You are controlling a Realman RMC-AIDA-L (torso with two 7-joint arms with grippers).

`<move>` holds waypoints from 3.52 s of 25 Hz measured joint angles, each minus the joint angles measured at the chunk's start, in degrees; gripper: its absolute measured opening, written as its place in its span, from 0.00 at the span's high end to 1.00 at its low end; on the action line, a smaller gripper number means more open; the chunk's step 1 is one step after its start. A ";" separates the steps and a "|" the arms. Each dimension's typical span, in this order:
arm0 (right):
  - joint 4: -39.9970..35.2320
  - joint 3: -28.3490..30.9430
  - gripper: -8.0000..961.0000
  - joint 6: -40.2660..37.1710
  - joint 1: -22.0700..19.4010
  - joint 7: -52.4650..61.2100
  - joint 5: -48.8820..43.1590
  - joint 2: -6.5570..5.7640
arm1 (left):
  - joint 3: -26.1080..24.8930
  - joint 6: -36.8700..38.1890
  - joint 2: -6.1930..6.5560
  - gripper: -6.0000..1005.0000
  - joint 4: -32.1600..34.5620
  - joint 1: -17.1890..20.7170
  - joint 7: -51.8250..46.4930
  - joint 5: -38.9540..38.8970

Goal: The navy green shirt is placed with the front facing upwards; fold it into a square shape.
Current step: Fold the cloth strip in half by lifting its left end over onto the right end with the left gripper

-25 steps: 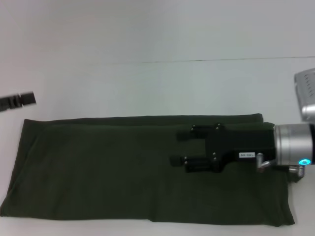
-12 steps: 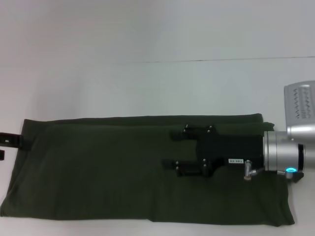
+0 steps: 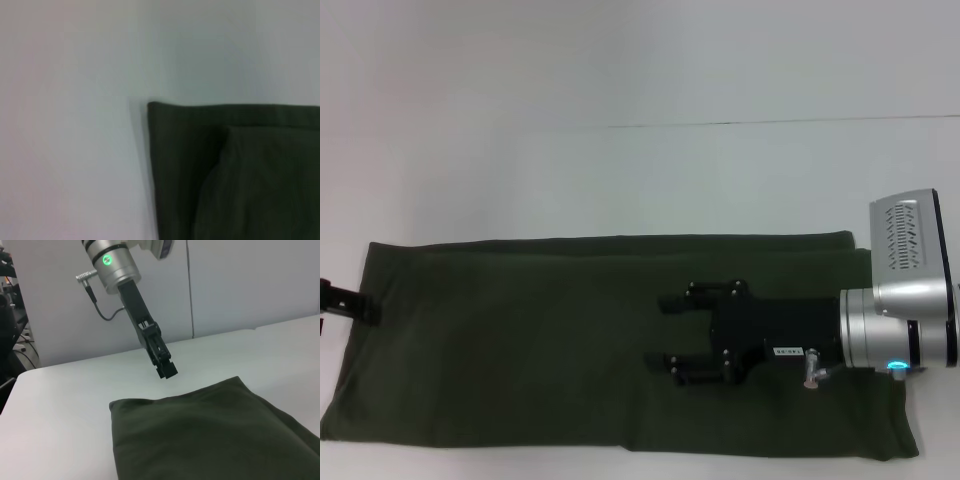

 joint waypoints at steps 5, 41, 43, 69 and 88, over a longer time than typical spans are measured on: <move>0.18 -0.02 0.19 0.13 0.03 0.21 0.03 0.00 | 0.77 -1.94 -0.04 0.09 -2.22 -0.02 0.11 0.82; 1.49 -0.03 0.19 1.14 0.05 0.70 -0.22 0.00 | 2.62 -6.30 -1.03 0.12 -8.37 -0.90 0.74 1.00; 1.50 -0.17 0.19 1.14 0.05 0.70 -0.22 0.00 | 2.63 -6.29 -1.13 0.12 -8.64 -1.09 0.74 1.00; 1.11 -0.73 0.18 1.12 -0.04 1.17 0.06 -0.10 | 2.43 -4.69 -1.19 0.17 -10.24 -2.29 0.50 -1.85; 0.96 -0.64 0.18 0.97 0.05 1.85 0.05 -0.09 | 3.26 -4.99 -1.49 0.85 -10.24 -2.78 1.00 -1.76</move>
